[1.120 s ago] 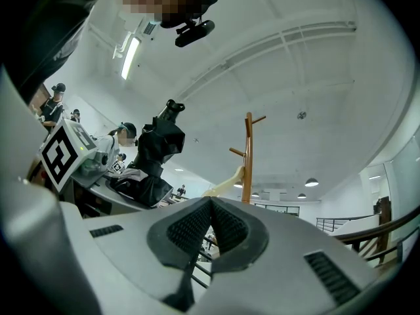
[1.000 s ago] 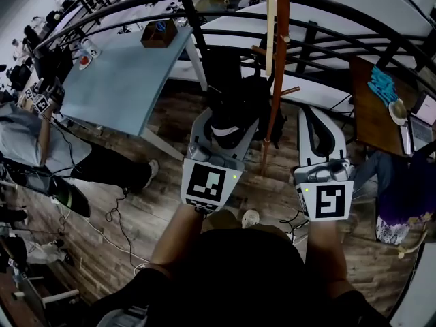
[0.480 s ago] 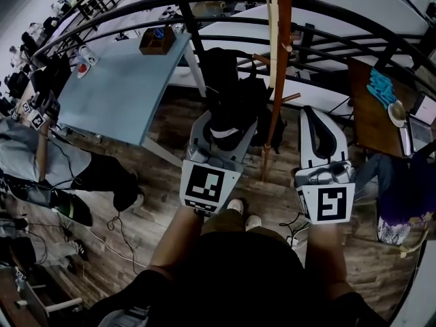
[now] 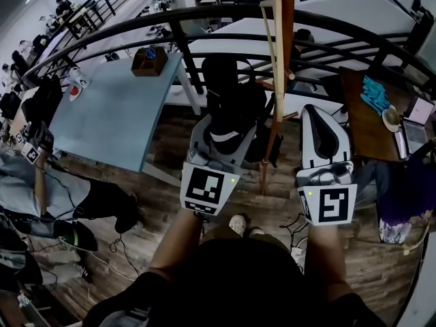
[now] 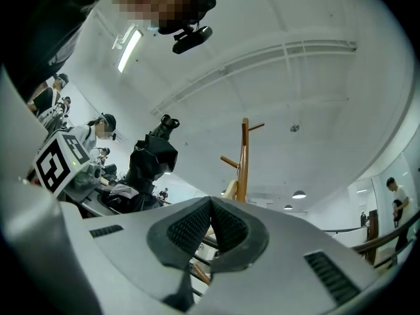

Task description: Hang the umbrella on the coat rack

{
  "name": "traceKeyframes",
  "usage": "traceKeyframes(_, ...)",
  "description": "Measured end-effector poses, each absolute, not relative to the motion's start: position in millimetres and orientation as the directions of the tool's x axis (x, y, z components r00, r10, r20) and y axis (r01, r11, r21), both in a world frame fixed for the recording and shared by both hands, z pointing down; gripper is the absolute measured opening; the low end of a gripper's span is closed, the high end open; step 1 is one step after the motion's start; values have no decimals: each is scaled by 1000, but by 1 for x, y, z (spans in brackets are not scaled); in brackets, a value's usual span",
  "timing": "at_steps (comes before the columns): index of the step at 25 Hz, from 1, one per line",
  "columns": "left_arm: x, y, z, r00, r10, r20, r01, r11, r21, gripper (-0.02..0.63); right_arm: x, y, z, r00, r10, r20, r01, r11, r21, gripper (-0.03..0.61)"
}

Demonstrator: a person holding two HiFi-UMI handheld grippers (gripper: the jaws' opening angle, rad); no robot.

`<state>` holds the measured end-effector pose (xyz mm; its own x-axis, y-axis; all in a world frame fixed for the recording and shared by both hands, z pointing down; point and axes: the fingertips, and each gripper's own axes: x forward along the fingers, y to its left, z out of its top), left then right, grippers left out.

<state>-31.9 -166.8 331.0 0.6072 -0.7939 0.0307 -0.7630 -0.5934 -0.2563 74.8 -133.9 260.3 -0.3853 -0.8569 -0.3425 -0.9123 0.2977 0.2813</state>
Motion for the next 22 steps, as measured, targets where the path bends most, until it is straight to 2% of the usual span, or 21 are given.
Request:
traceKeyframes(13, -38, -223, 325, 666, -744, 40, -709, -650, -273, 236, 66, -178, 235, -312, -871, -379, -925, 188, 329, 28)
traceKeyframes(22, -29, -263, 311, 639, -768, 46, -730, -624, -277, 236, 78, -215, 212, -347, -851, -394, -911, 207, 355, 28)
